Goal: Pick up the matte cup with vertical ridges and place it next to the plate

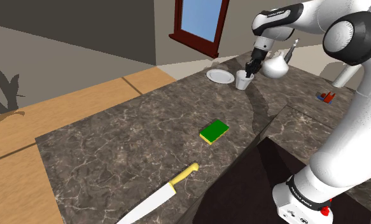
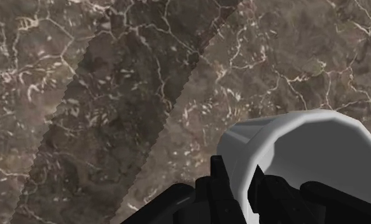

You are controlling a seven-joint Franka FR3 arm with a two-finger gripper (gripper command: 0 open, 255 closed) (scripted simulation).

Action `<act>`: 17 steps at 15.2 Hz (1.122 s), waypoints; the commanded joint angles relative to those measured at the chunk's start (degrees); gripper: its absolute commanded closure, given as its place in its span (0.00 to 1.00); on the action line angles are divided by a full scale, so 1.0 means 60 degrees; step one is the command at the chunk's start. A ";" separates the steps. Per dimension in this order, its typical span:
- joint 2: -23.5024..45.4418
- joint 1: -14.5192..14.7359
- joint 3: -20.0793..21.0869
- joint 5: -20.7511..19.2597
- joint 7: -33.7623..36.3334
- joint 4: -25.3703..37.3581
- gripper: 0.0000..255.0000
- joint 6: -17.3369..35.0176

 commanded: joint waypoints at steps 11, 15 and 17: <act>0.0462 -0.0013 0.0068 0.0206 -0.0254 -0.0646 1.00 0.1069; 0.0462 -0.0014 0.0068 0.0206 -0.0254 -0.0645 1.00 0.1069; 0.0462 -0.0014 0.0068 0.0206 -0.0254 -0.0645 0.00 0.1069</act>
